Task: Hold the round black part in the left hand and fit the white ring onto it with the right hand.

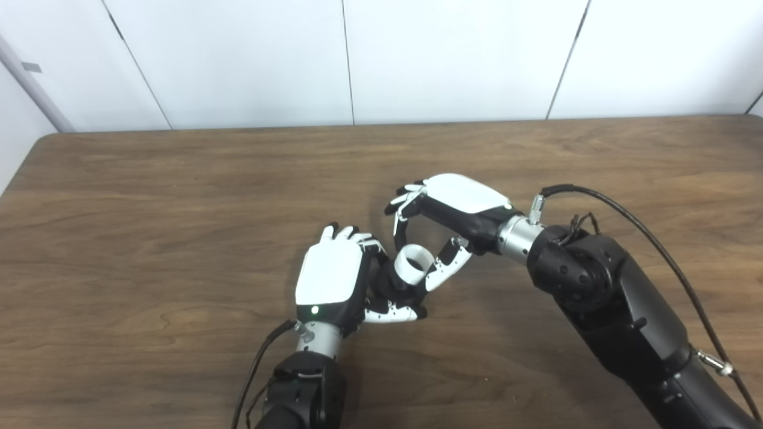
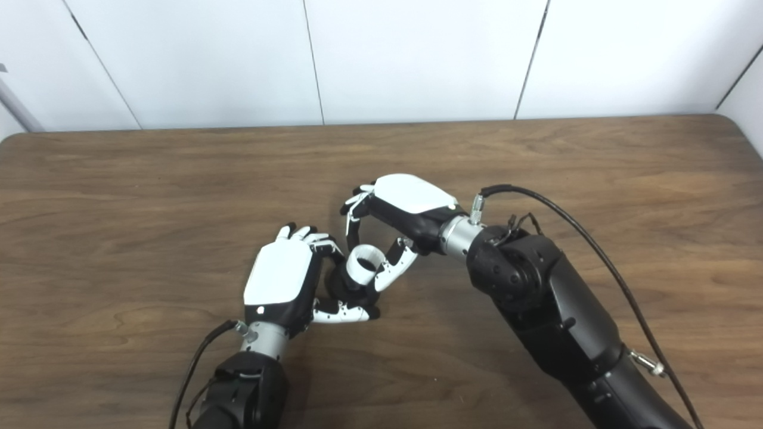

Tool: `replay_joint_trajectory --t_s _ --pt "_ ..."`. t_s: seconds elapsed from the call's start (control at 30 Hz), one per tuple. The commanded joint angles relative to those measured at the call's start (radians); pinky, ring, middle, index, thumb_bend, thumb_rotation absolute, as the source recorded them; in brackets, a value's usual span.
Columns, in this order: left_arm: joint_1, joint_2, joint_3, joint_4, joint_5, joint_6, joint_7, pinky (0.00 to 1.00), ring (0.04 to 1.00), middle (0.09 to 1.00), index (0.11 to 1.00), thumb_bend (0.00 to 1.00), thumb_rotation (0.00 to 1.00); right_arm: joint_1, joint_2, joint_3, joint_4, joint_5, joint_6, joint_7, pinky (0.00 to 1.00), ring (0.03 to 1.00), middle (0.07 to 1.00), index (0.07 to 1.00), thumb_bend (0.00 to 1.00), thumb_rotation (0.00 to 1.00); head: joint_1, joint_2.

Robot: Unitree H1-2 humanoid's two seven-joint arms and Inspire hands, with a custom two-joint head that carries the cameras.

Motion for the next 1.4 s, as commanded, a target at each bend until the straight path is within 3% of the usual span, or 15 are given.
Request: replay_joint_trajectory --t_s 0.0,0.6,1.37 --pt "0.032 0.002 -0.032 0.053 -0.005 0.004 -0.091 0.97 0.892 0.793 0.482 0.52 0.06 -0.026 0.011 -0.008 -0.016 -0.002 -0.023 -0.024 0.98 0.941 0.836 0.484 0.52 0.14 0.002 0.001" --pt "0.024 0.001 -0.044 0.059 0.014 0.008 -0.097 0.96 0.886 0.8 0.483 0.52 0.06 -0.036 0.025 -0.002 -0.061 -0.005 -0.005 0.014 0.99 0.949 0.839 0.484 0.52 0.14 0.009 0.005" --pt "0.033 -0.004 -0.035 0.039 0.017 0.011 -0.113 0.97 0.893 0.797 0.482 0.52 0.06 -0.029 0.022 -0.016 -0.017 -0.014 -0.003 0.009 0.97 0.944 0.838 0.484 0.52 0.14 0.0 0.016"
